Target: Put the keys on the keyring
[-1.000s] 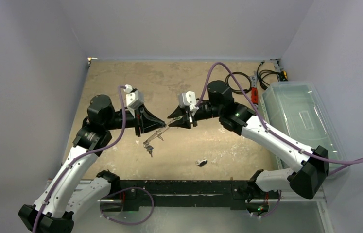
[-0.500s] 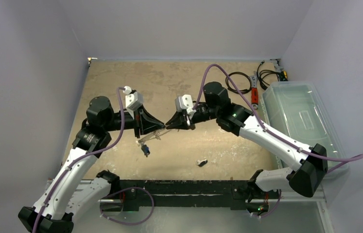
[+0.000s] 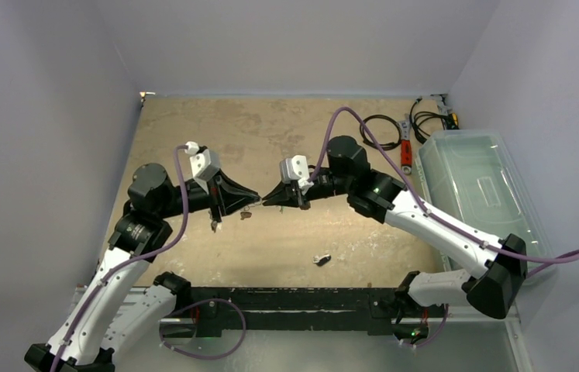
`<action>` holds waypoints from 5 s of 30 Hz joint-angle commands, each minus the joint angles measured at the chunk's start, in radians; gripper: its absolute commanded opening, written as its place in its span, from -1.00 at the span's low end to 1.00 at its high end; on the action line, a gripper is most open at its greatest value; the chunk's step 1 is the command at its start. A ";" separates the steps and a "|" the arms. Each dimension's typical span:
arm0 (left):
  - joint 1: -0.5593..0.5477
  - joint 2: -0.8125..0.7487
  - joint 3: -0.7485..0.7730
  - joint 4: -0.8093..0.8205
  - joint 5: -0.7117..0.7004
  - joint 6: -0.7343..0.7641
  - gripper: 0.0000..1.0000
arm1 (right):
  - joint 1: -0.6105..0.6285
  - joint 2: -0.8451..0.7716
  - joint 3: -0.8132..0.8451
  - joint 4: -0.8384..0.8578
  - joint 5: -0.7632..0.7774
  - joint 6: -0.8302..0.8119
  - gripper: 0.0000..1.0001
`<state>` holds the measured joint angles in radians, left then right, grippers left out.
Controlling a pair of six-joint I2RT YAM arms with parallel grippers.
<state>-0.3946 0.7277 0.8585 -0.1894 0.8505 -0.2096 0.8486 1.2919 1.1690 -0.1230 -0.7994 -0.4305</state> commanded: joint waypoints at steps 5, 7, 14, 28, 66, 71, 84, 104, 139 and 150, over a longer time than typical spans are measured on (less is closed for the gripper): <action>0.013 -0.063 -0.016 0.133 -0.084 -0.024 -1.00 | 0.006 -0.065 -0.023 0.036 0.004 0.027 -1.00; 0.013 -0.060 -0.019 0.146 -0.075 -0.036 -1.00 | 0.006 -0.071 -0.027 0.045 0.000 0.032 -1.00; 0.013 -0.062 -0.025 0.163 -0.076 -0.050 -1.00 | 0.006 -0.108 -0.054 0.094 0.002 0.056 -0.92; 0.013 -0.068 -0.040 0.240 -0.062 -0.097 -1.00 | 0.006 -0.156 -0.080 0.194 0.046 0.134 0.19; 0.031 -0.114 -0.062 0.289 0.014 -0.127 -1.00 | 0.043 -0.072 0.003 0.210 0.164 0.283 -0.04; 0.031 -0.113 -0.062 0.289 0.015 -0.126 -1.00 | 0.043 -0.066 0.010 0.212 0.140 0.286 -0.14; 0.034 -0.111 -0.063 0.288 0.012 -0.128 -1.00 | 0.047 -0.093 -0.005 0.274 0.054 0.308 -0.21; 0.037 -0.109 -0.067 0.292 0.018 -0.130 -1.00 | 0.052 -0.028 0.009 0.323 0.062 0.329 -0.70; -0.067 -0.198 -0.161 0.174 -0.150 0.402 0.18 | 0.103 -0.162 0.053 -0.105 0.509 -0.128 -1.00; -0.132 -0.027 -0.084 0.111 -0.133 0.578 -0.06 | 0.190 -0.159 0.013 -0.114 0.606 -0.175 -1.00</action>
<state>-0.5003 0.6415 0.7162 -0.0666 0.7052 0.2745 1.0077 1.1305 1.1980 -0.2848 -0.2546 -0.5648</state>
